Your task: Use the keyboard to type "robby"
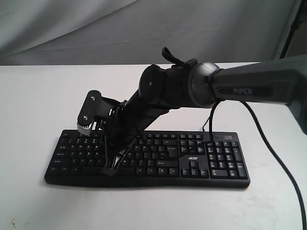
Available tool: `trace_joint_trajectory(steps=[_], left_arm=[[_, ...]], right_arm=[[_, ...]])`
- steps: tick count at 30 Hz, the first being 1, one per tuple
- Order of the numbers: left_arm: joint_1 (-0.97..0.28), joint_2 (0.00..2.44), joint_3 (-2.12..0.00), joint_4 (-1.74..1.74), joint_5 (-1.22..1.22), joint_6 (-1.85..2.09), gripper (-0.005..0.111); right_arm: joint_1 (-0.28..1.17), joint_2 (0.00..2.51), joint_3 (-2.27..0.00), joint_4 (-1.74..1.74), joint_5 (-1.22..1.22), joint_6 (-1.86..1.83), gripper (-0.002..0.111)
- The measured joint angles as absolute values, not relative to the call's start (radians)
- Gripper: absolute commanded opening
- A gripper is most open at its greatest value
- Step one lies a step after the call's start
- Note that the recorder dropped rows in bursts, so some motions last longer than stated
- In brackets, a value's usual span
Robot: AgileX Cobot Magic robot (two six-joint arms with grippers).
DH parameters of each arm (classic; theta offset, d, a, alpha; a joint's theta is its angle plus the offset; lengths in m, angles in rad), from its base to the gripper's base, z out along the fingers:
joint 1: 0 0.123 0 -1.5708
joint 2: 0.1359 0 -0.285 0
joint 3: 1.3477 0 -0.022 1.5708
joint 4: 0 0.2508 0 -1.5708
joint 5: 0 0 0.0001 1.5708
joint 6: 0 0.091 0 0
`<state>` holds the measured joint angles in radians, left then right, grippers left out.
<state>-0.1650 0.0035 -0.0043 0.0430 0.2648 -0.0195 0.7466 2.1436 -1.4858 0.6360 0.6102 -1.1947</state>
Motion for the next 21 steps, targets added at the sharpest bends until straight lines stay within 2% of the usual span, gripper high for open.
trace_joint_trajectory(steps=[21], left_arm=[[-0.165, 0.003, -0.004, 0.043, 0.265, -0.020, 0.000]], right_arm=[[0.747, 2.175, -1.486, 0.634, 0.609, -1.186, 0.000]])
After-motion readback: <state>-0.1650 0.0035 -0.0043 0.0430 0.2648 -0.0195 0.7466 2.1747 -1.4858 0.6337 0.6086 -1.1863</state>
